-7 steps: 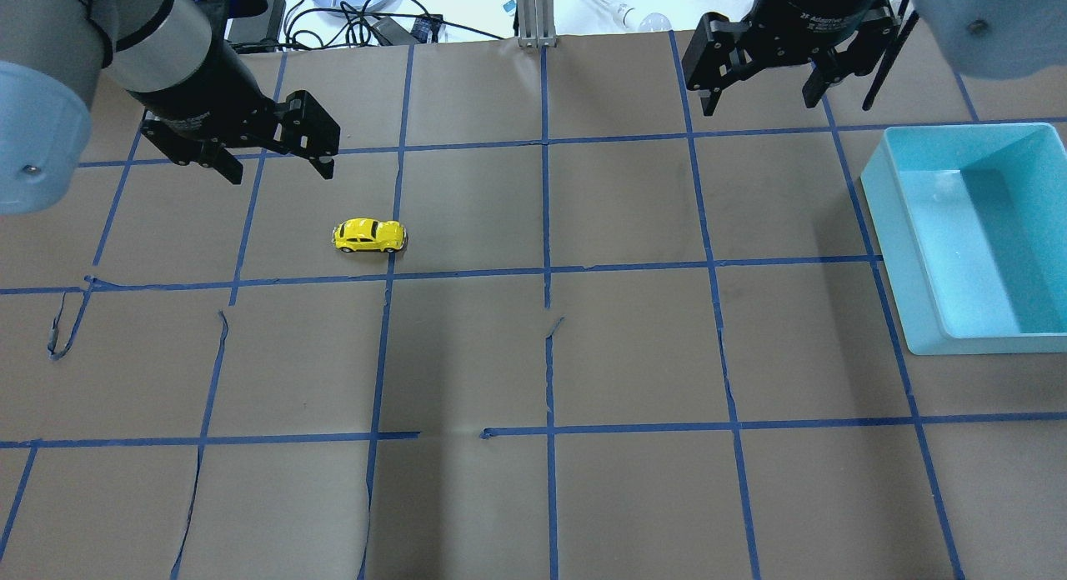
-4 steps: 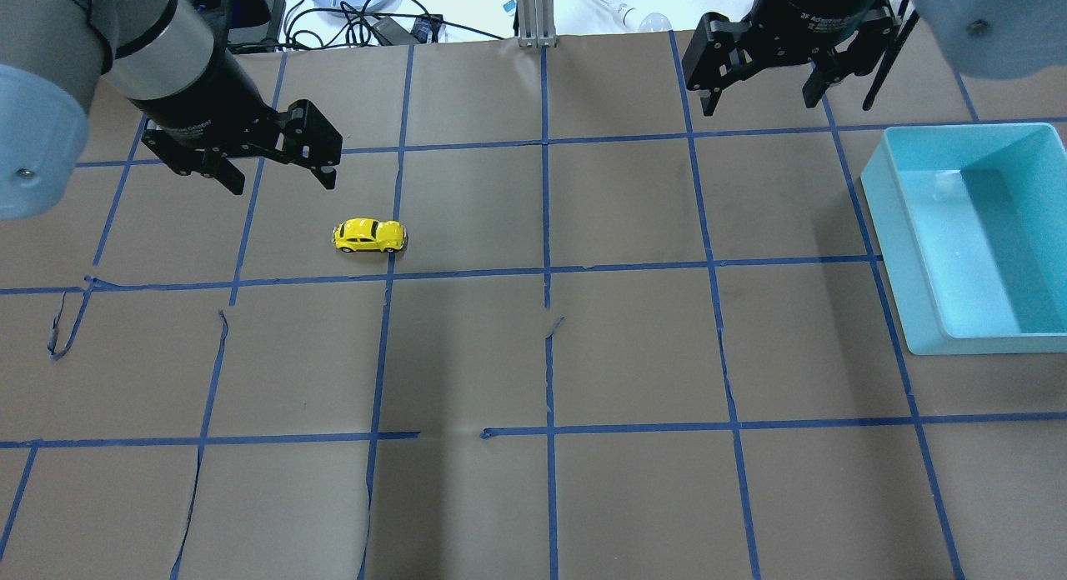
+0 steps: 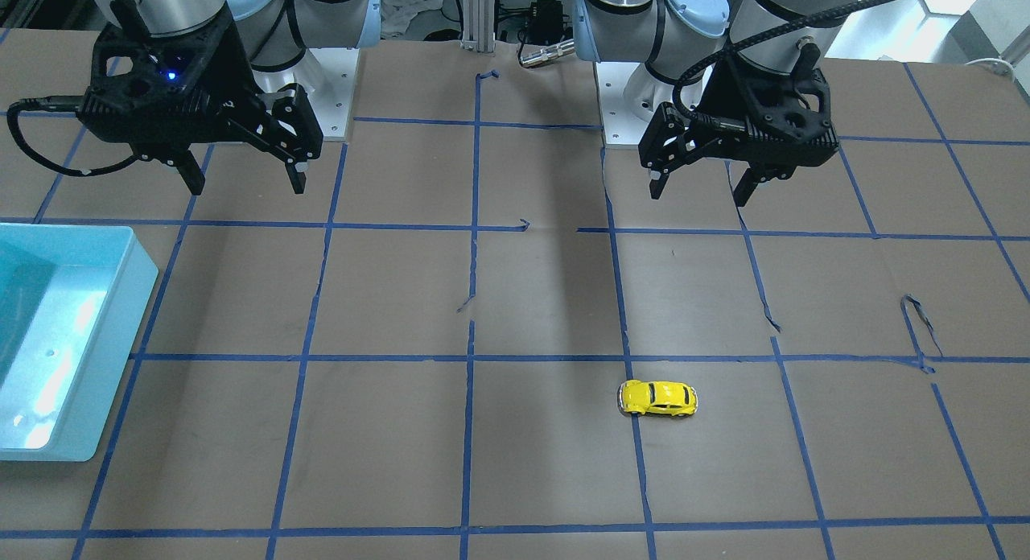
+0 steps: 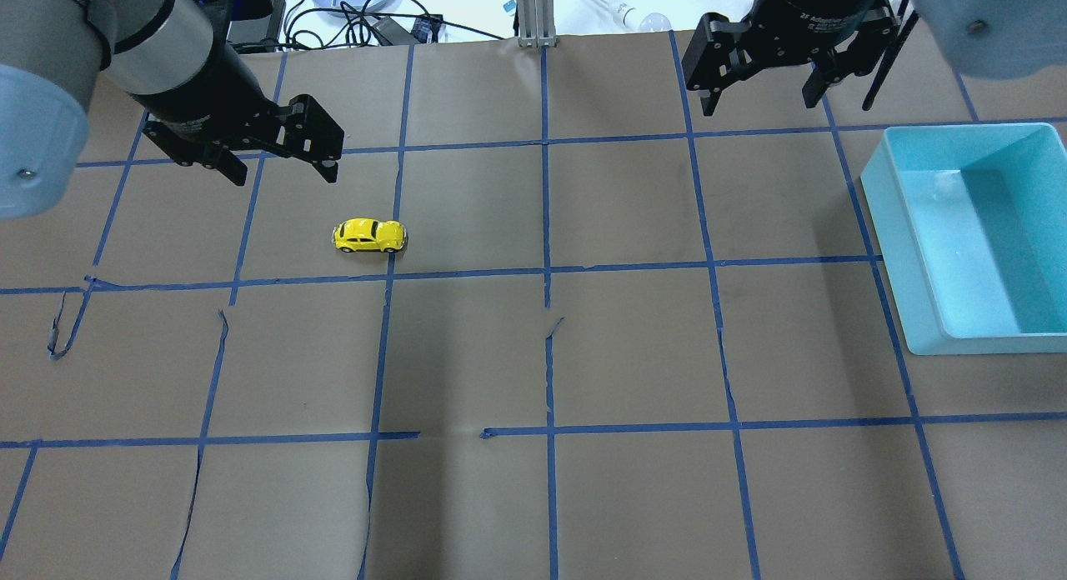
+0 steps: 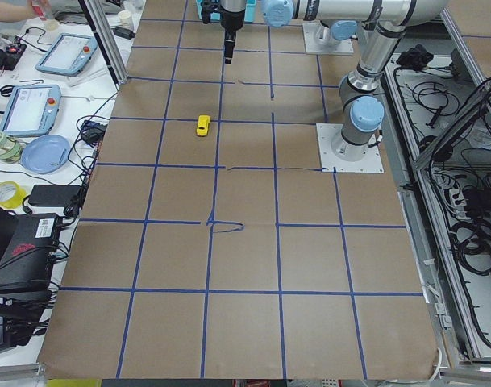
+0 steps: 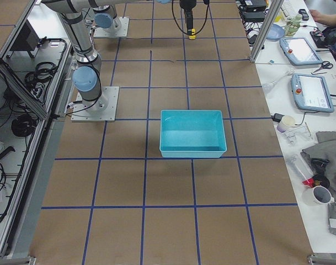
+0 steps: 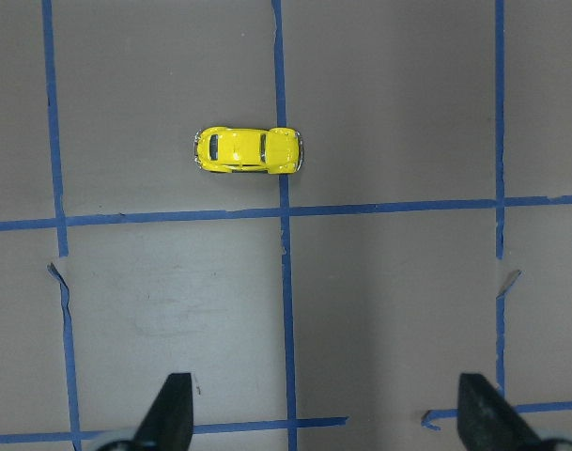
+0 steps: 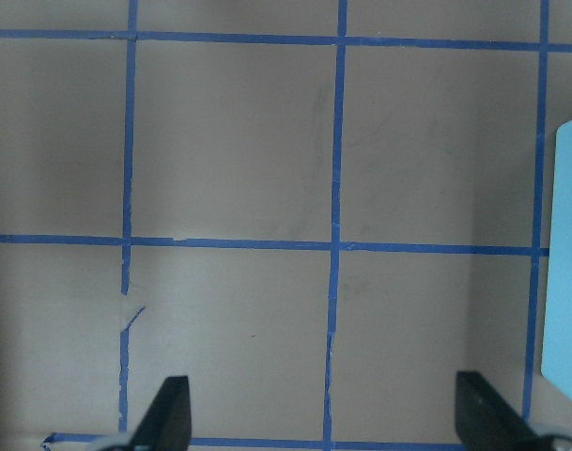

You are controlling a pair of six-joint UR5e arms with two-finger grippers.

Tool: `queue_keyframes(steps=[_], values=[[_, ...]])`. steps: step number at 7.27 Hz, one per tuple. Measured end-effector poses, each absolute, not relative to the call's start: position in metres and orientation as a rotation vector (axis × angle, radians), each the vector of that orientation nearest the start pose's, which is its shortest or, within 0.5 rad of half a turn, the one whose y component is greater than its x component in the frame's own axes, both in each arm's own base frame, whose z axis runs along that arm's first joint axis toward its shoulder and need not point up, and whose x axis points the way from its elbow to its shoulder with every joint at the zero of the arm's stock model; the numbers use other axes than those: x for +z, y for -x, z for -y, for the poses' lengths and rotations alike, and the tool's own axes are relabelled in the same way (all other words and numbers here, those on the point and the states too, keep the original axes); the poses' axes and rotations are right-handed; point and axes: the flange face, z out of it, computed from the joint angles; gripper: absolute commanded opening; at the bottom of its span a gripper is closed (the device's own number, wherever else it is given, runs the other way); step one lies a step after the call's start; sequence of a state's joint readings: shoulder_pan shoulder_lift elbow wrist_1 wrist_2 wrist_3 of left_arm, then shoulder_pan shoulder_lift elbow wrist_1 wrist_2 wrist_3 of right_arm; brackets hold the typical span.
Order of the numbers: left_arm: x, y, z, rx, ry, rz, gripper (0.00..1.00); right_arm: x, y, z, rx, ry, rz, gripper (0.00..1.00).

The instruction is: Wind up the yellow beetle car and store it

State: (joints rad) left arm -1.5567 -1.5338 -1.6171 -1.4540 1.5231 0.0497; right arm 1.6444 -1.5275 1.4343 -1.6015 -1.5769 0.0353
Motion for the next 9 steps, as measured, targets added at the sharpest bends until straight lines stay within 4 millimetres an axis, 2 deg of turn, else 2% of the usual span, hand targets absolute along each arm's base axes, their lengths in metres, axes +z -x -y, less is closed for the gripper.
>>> queue_keyframes(steps=[2,4,9], values=[[0.503,0.137,0.487,-0.206,-0.07,-3.176,1.0,0.537,-0.171,0.509,-0.195,0.06,-3.134,1.0],[0.513,0.134,0.486,-0.226,-0.07,-3.164,1.0,0.538,-0.171,0.509,-0.198,0.06,-3.134,1.0],[0.499,0.132,0.497,-0.235,-0.074,-3.144,1.0,0.539,-0.171,0.509,-0.201,0.06,-3.134,1.0]])
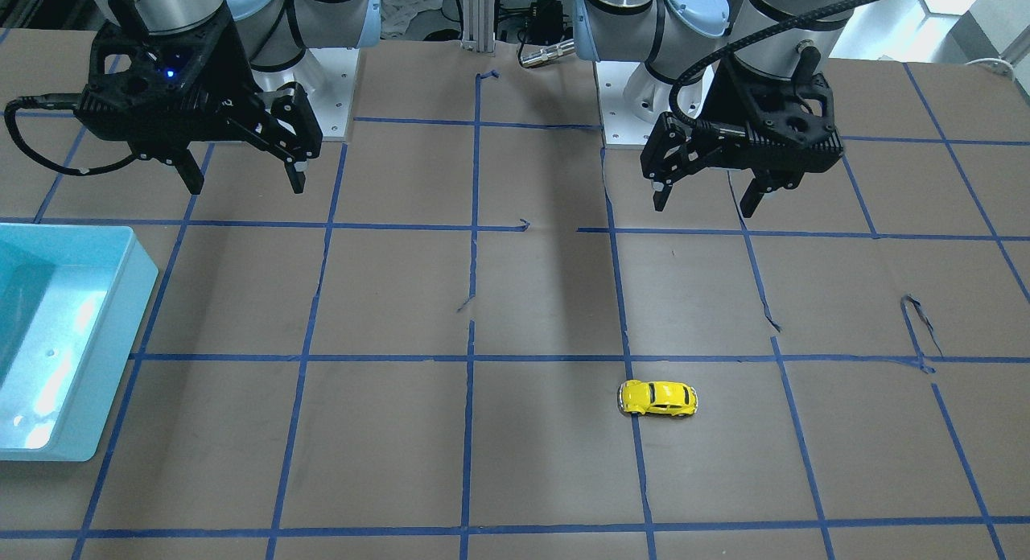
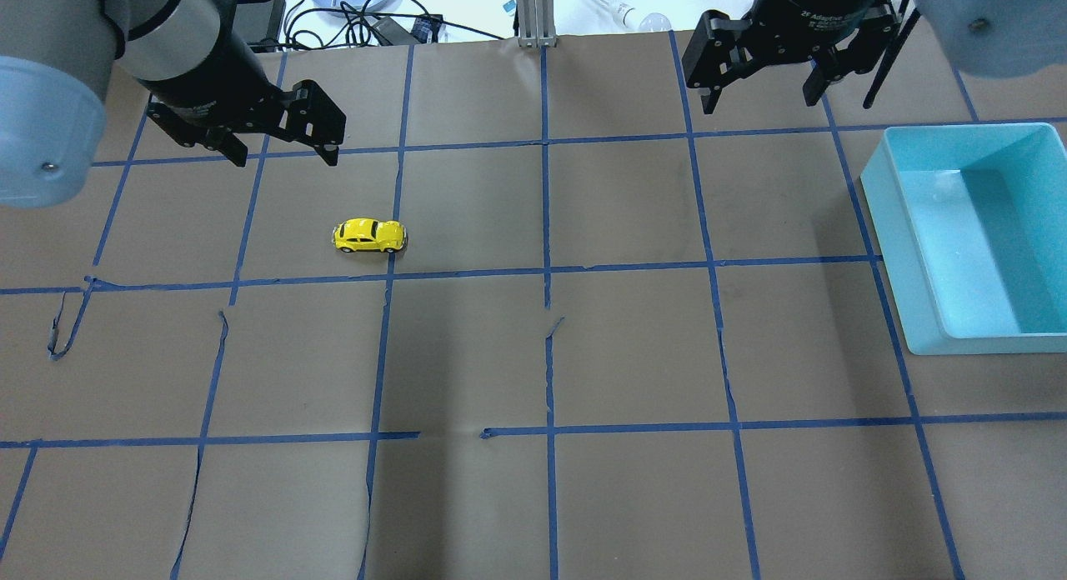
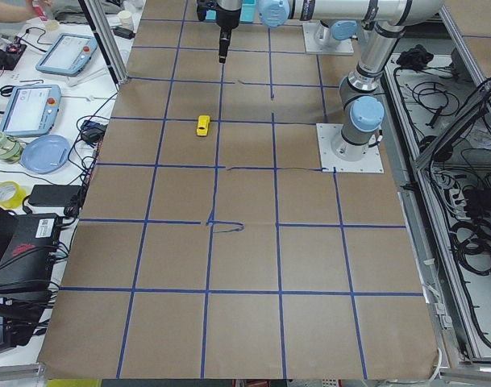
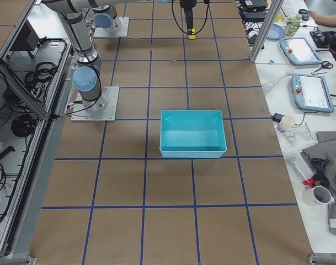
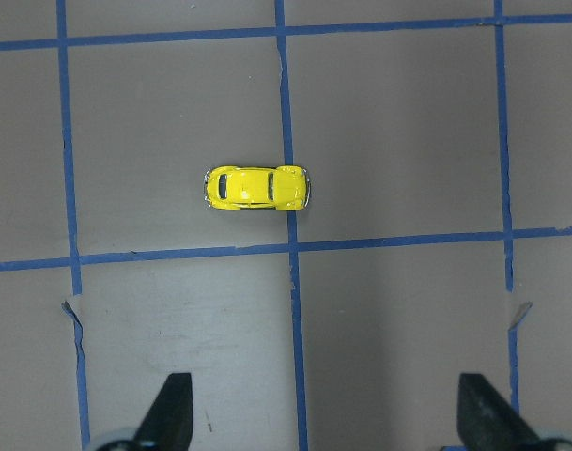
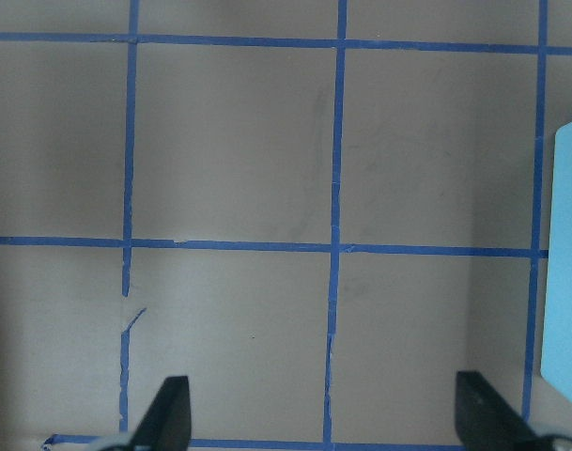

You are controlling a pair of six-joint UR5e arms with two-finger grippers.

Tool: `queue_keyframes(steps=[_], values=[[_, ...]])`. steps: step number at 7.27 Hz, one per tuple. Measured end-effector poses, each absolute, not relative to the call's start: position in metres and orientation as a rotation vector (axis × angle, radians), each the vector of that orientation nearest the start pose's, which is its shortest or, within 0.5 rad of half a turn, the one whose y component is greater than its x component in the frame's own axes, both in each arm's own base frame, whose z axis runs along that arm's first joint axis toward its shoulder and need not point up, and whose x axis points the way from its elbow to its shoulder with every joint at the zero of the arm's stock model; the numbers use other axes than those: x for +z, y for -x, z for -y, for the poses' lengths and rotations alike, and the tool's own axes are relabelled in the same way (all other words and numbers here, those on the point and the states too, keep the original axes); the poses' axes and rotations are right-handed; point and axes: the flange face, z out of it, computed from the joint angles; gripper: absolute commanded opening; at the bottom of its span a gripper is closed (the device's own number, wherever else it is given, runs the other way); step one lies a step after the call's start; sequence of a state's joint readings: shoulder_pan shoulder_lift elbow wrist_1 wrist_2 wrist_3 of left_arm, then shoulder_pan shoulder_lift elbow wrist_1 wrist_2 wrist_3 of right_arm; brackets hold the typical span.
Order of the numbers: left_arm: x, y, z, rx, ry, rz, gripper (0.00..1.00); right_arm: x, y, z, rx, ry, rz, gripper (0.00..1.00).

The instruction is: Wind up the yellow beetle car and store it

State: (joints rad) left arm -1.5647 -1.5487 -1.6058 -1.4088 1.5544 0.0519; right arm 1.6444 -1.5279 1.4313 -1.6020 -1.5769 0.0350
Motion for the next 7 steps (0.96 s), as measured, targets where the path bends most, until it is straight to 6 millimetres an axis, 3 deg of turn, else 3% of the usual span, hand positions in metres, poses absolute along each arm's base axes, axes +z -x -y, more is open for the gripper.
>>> queue_keyframes(steps=[3,7], values=[[0.503,0.134,0.499,-0.258,-0.077,-3.152,1.0,0.539,-0.171,0.509,-0.199,0.061,-3.134,1.0],[0.514,0.129,0.479,-0.236,-0.054,-3.143,1.0,0.538,-0.171,0.509,-0.199,0.063,-3.134,1.0]])
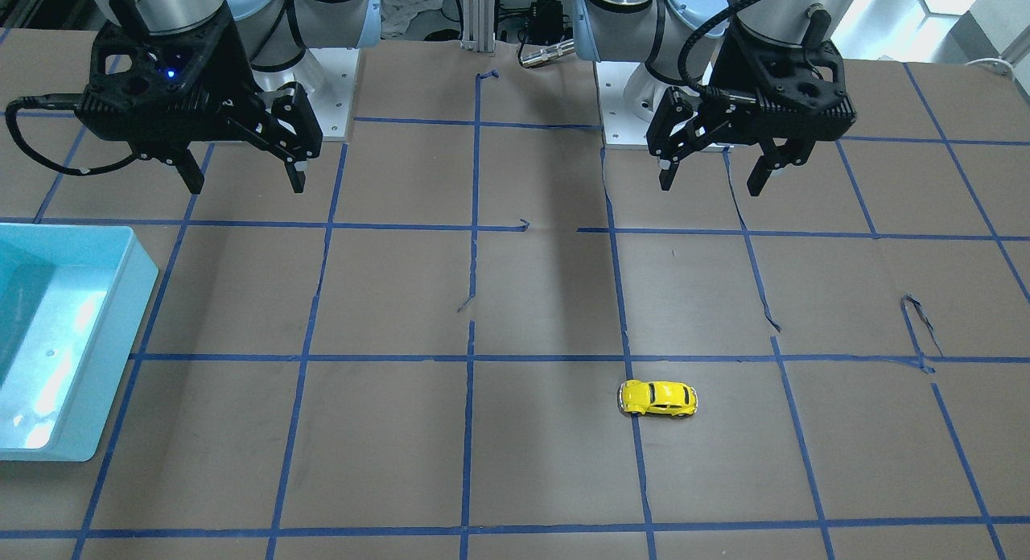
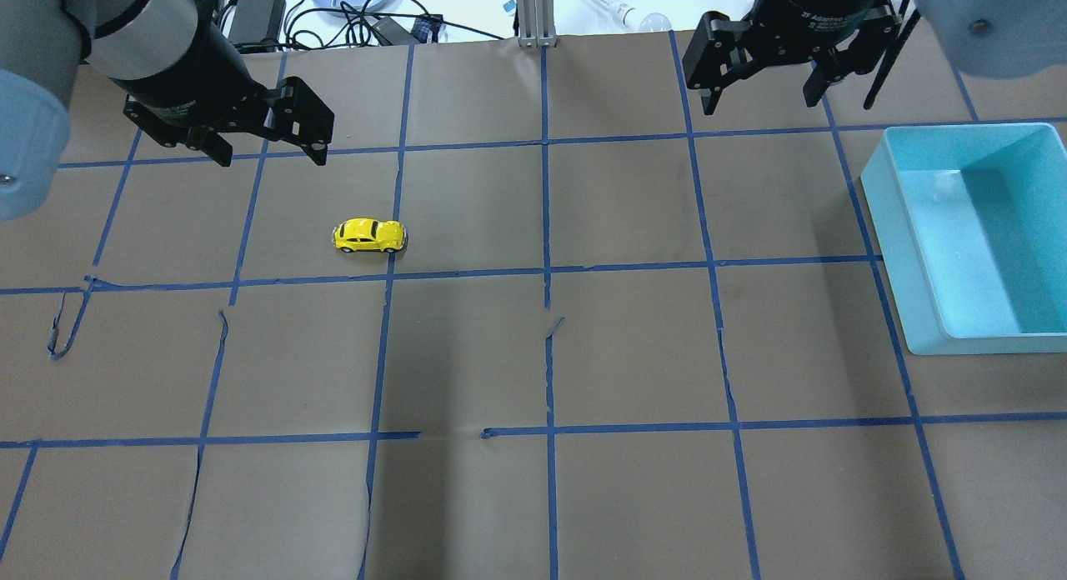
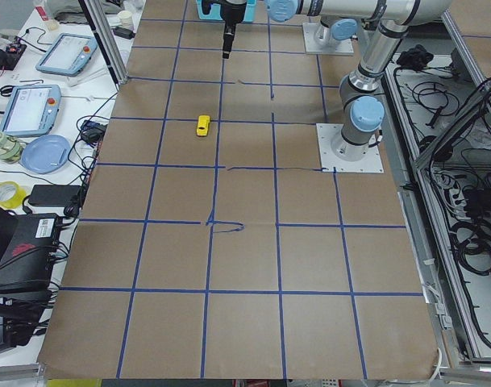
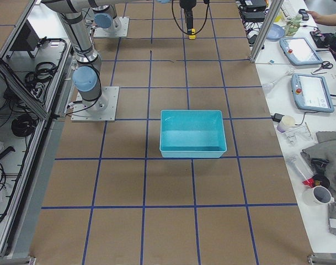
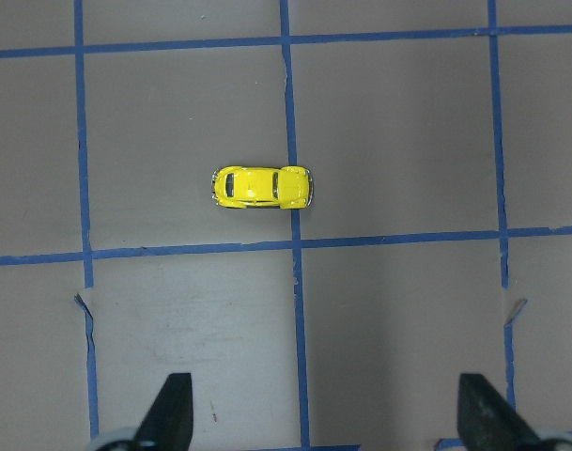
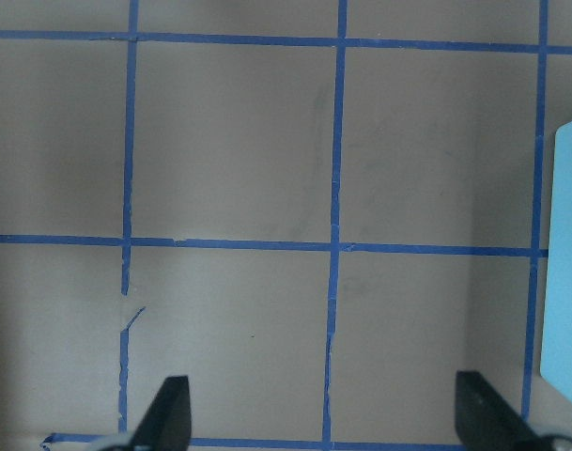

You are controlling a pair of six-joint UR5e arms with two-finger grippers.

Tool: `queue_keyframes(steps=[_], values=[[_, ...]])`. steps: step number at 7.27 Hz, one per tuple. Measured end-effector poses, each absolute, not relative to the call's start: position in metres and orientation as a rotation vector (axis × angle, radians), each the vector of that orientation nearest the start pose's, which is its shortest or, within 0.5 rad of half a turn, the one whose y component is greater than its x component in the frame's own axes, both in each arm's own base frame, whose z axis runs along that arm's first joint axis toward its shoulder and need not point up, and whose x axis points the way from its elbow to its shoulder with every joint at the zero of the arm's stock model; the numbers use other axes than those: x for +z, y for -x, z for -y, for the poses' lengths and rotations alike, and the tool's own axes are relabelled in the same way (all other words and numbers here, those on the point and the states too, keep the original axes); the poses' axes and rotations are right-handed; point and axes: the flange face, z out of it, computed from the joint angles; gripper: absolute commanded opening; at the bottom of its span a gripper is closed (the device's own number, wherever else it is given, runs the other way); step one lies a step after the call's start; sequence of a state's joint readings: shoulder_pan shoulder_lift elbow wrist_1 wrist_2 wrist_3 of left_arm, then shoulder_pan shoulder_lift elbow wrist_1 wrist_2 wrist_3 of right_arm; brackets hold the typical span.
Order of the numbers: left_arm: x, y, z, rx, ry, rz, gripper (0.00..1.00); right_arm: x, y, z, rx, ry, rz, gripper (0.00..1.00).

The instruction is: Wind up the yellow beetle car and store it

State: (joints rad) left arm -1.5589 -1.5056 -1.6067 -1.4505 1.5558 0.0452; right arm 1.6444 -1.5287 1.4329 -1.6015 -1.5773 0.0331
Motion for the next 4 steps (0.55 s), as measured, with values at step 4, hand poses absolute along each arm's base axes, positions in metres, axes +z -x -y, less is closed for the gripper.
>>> queue_keyframes(steps=[4], values=[[0.484,0.123,0.48,-0.1,-0.245,-3.086,1.0,0.539,-0.171,0.508,-0.199,0.062,-3.133,1.0]])
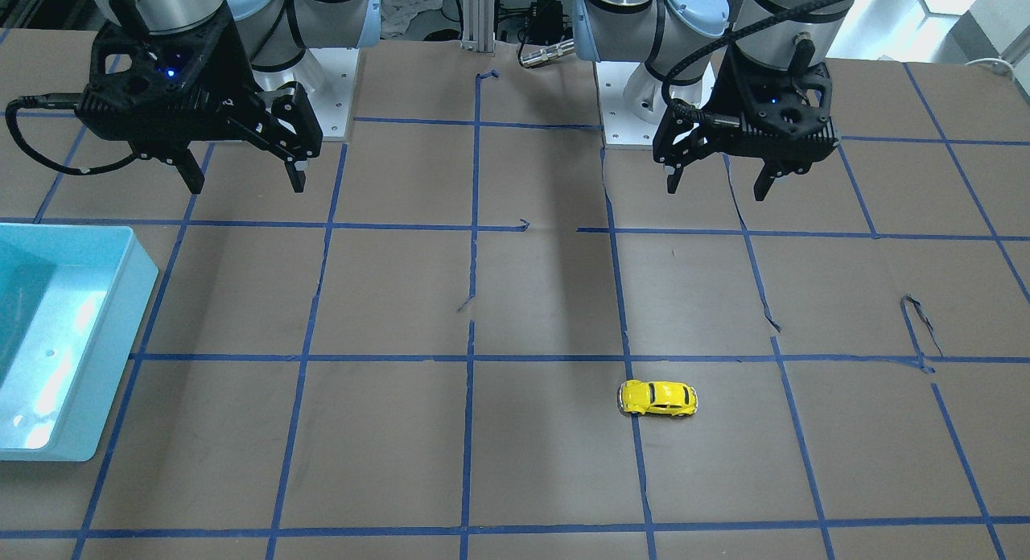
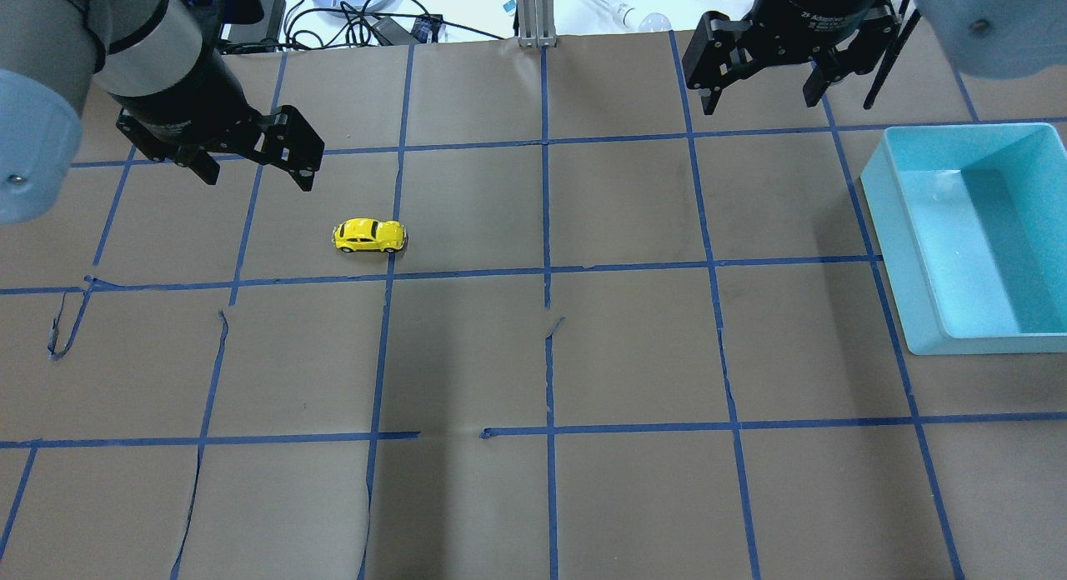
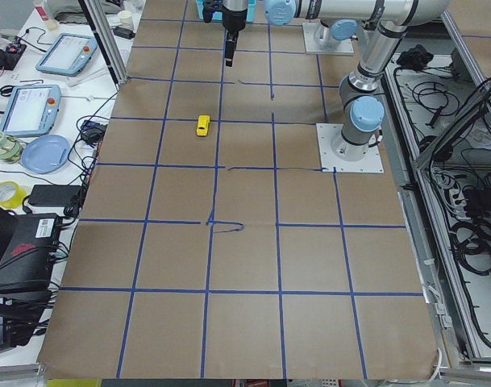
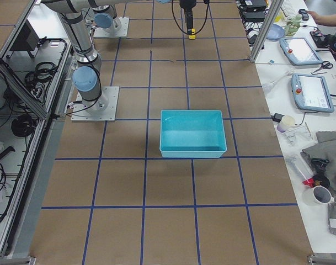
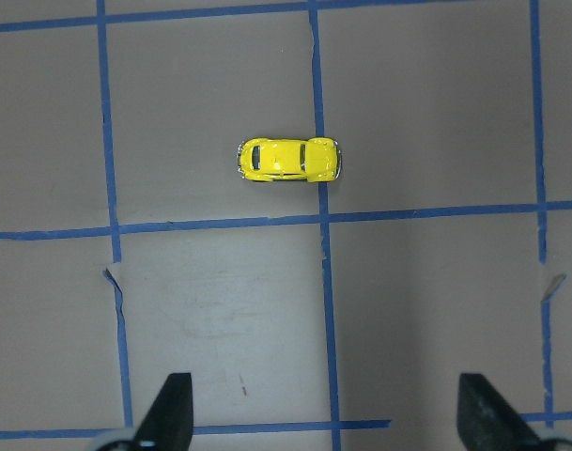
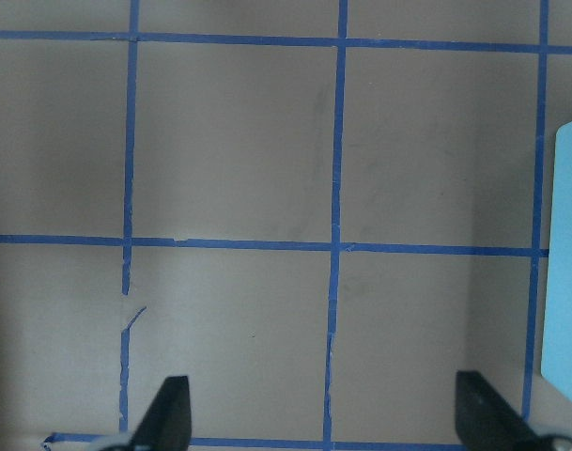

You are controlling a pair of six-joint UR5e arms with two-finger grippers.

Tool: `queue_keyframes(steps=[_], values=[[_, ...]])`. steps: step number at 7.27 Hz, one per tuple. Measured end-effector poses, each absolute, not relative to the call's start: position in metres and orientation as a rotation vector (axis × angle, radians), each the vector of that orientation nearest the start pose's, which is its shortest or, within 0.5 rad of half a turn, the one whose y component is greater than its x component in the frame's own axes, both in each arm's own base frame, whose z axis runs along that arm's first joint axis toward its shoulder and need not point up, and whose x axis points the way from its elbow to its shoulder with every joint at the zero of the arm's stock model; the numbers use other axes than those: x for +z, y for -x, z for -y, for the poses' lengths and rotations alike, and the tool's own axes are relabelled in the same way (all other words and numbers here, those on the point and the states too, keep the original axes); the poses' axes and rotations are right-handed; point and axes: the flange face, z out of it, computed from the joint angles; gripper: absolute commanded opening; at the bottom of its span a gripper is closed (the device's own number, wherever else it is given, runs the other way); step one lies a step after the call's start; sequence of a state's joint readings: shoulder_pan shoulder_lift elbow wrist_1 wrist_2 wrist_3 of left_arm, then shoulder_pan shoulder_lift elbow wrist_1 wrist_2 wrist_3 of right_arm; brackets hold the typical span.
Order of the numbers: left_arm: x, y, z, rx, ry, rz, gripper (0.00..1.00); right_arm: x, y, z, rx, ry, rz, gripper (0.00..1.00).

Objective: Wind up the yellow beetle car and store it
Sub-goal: 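Lower the left gripper down onto the yellow beetle car, then close the left gripper on the yellow car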

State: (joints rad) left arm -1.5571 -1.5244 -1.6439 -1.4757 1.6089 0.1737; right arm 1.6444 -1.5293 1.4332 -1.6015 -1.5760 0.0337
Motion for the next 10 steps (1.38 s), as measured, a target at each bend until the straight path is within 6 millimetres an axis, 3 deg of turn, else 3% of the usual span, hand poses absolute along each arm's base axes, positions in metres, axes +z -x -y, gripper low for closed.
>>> queue_keyframes(steps=[2,4,8,10], values=[[0.45,0.121,0.482,-0.038,-0.53,-3.058,1.0,0.539,-0.171,0.508,-0.199,0.06,-3.132,1.0],[0.422,0.119,0.5,-0.02,-0.931,-2.958,1.0,0.539,-0.171,0.508,-0.2,0.06,-3.132,1.0],[0.344,0.118,0.564,-0.037,-1.748,-2.548,1.0,0.54,-0.172,0.508,-0.203,0.064,-3.132,1.0],[0.3,0.118,0.591,-0.048,-2.004,-2.334,1.0,0.54,-0.173,0.508,-0.203,0.066,-3.132,1.0]])
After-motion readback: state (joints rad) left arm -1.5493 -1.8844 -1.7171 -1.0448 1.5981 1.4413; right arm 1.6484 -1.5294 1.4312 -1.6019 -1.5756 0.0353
